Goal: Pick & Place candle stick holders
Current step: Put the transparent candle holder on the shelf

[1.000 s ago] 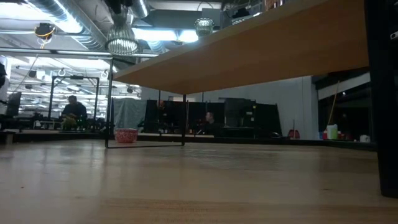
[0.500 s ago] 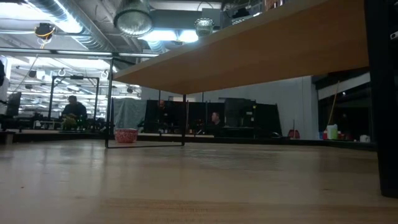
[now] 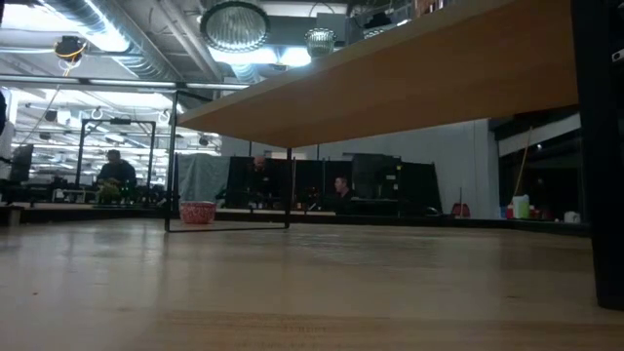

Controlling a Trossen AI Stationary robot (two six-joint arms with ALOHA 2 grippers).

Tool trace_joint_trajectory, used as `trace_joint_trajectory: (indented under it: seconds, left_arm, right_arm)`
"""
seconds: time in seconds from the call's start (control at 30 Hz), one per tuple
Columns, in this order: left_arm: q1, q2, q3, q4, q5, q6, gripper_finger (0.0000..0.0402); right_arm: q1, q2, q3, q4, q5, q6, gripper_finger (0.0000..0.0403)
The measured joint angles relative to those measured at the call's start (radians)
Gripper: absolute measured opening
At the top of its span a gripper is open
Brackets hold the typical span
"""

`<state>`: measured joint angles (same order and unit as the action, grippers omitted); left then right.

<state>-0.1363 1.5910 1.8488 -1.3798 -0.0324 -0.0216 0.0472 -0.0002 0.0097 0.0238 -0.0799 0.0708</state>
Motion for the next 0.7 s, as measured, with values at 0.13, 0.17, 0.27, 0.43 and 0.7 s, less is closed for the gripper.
trace_joint_trajectory:
  seconds: [0.13, 0.17, 0.27, 0.43, 0.7]
  left_arm:
    - [-0.004, 0.022, 0.000, 0.035, -0.004, 0.001, 0.0176]
    - [-0.002, 0.032, 0.000, 0.033, -0.008, 0.001, 0.0176]
    - [-0.002, 0.055, 0.000, 0.028, -0.019, 0.013, 0.0176]
    - [-0.003, 0.087, 0.000, 0.015, -0.055, 0.048, 0.0176]
    - [0.000, 0.112, 0.000, 0.011, -0.111, 0.108, 0.0176]
  right_arm:
    - [0.000, 0.000, 0.000, 0.000, 0.000, 0.000, 0.0001]
    - [0.000, 0.000, 0.000, 0.000, 0.000, 0.000, 0.0001]
    - [0.000, 0.000, 0.000, 0.000, 0.000, 0.000, 0.0001]
    - [0.000, 0.000, 0.000, 0.000, 0.000, 0.000, 0.0001]
    - [0.000, 0.000, 0.000, 0.000, 0.000, 0.000, 0.0001]
